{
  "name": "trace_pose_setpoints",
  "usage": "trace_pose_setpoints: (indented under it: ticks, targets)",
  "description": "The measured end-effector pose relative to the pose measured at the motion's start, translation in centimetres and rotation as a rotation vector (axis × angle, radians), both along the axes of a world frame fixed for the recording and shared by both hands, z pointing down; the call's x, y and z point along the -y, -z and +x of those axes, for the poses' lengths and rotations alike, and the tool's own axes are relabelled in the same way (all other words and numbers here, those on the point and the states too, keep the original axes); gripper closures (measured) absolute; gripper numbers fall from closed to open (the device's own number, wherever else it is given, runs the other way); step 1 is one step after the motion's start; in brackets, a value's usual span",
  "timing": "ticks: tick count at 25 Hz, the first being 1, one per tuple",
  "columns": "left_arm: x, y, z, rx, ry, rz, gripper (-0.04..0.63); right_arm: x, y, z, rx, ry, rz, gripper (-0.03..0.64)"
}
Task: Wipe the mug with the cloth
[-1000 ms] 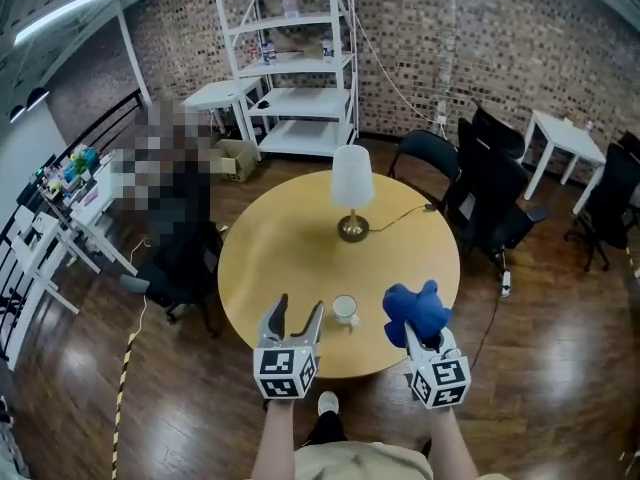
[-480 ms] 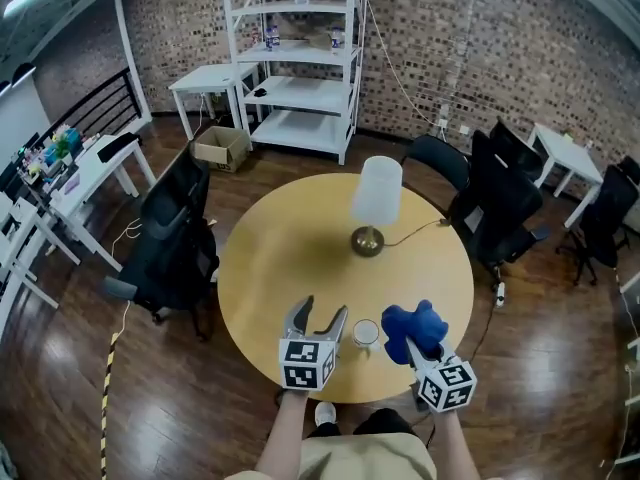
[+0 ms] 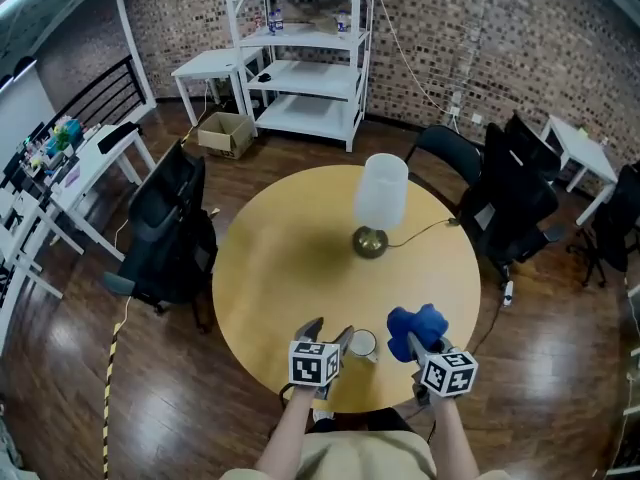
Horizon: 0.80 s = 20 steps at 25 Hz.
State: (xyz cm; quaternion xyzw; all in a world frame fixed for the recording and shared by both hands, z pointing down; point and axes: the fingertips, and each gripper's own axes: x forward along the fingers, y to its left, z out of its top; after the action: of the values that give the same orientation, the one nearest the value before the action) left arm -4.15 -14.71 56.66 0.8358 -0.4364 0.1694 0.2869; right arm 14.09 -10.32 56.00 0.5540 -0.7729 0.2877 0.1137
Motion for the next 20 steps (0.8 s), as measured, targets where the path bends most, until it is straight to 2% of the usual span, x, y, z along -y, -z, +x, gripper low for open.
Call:
trace_pose_setpoints:
  ticks: [2, 5, 8, 10, 13, 15, 18, 20]
  targets:
    - [-0.6, -2.1, 0.9, 0.007, 0.007, -0.069, 0.281, 1.5, -1.0, 0.3, 0.005, 0.055, -0.026, 0.538]
    - [-1.1, -5.2, 2.1, 0.025, 0.025, -0.155, 0.278, 4.2, -2.9, -0.2, -0.022, 0.193, -0.095, 0.537]
    - [-1.8, -8.4, 3.6, 0.079, 0.007, -0.236, 0.278, 7.1, -5.1, -1.6, -0.072, 0.337, -0.167, 0.537]
    - [-2.2, -10.5, 4.5, 0.102, -0.003, -0.293, 0.276, 8.8, -6.5, -3.2, -0.059, 0.431, -0.212, 0.537]
    - [-2.2, -13.2, 5.1, 0.089, 0.029, -0.370, 0.276, 11.0, -8.7, -6.5, -0.010, 0.549, -0.324, 0.537]
    - [-2.1, -14.3, 4.9, 0.095, 0.062, -0.410, 0.278, 11.3, -10.7, -8.6, -0.025, 0.628, -0.430, 0.537]
    - [-2.1, -15.5, 4.5, 0.110, 0.125, -0.468, 0.357, 10.6, -13.6, -11.3, -0.062, 0.747, -0.554, 0.537]
    - [-2.3, -16.5, 4.3, 0.137, 0.149, -0.501, 0.460, 9.8, -15.2, -12.7, -0.068, 0.810, -0.612, 0.537]
